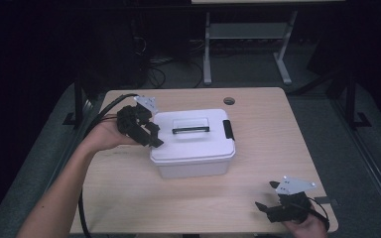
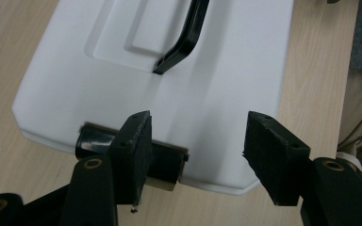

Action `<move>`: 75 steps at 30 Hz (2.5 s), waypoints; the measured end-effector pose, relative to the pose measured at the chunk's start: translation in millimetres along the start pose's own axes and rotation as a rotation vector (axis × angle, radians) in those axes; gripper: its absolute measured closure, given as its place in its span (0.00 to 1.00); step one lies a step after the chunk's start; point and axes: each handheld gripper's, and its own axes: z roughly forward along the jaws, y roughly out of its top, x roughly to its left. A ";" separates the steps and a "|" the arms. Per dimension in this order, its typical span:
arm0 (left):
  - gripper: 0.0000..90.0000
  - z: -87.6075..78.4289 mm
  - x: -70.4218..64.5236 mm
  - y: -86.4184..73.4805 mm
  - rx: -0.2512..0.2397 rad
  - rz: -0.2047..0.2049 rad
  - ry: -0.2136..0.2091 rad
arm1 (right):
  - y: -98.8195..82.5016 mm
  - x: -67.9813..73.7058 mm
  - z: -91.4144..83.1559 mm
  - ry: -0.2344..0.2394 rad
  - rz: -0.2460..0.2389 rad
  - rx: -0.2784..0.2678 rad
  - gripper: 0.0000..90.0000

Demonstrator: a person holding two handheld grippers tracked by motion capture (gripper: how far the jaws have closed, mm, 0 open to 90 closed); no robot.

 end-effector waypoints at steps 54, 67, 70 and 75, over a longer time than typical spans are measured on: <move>0.41 -13.0 -11.3 -85.5 -0.042 -0.107 0.069 | 1.1 2.4 3.1 -0.011 -0.014 0.018 0.17; 0.40 -9.2 -16.5 -101.9 -0.058 -0.128 0.075 | 0.4 4.5 4.2 -0.013 -0.020 0.029 0.17; 0.40 -8.3 -18.5 -106.1 -0.056 -0.134 0.079 | 0.7 5.7 4.2 -0.012 -0.020 0.027 0.17; 0.40 -7.5 -20.6 -114.7 -0.059 -0.142 0.089 | 0.6 6.1 5.6 -0.013 -0.024 0.036 0.17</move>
